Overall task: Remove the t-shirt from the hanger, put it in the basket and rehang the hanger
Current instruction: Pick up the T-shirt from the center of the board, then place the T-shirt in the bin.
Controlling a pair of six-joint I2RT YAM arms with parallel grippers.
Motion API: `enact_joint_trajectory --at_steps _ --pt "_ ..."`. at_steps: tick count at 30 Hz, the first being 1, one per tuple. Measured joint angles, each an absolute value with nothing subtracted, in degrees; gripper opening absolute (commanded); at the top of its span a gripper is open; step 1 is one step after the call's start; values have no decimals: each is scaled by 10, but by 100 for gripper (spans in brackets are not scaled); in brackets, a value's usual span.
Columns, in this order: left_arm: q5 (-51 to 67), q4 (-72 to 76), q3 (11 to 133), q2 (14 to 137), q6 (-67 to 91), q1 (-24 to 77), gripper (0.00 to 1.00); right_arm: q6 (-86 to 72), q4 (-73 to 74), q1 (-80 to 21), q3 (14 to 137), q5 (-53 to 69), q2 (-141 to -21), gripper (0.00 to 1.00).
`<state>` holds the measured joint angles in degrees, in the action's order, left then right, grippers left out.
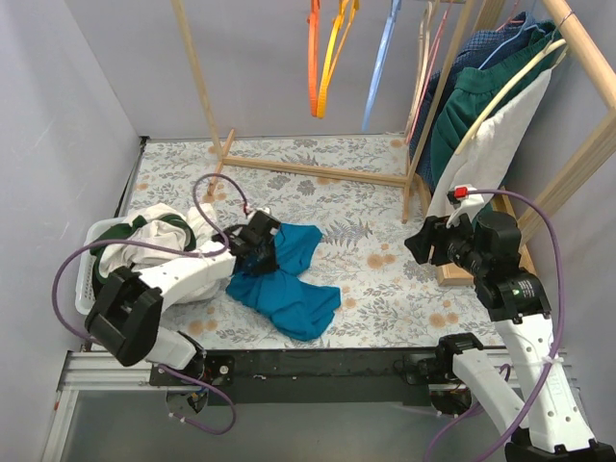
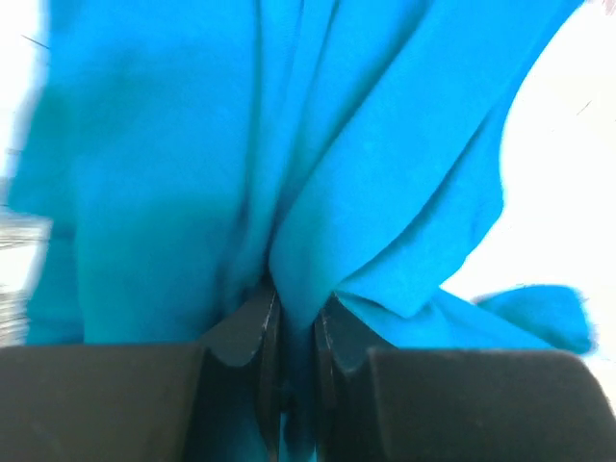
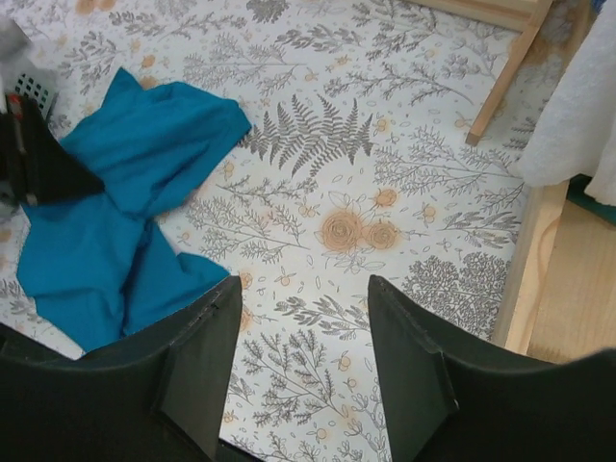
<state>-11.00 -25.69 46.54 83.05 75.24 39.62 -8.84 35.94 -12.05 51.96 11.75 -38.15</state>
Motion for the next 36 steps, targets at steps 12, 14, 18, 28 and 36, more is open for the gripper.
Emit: enact_joint_trajectory --at_steps 12,14,18,28,36 --pt "-91 -432 788 707 668 152 0 -89 355 -121 468 183 -357 61" --pt "-103 -451 846 704 661 146 0 -91 344 -121 460 192 -357 61" --pt "-142 -484 915 687 661 116 0 -95 329 -121 451 210 -362 60" --pt "-282 -519 922 600 691 81 0 -106 297 -121 445 243 -387 59" --pt "-352 -517 672 477 771 76 0 -115 286 -121 432 257 -386 58"
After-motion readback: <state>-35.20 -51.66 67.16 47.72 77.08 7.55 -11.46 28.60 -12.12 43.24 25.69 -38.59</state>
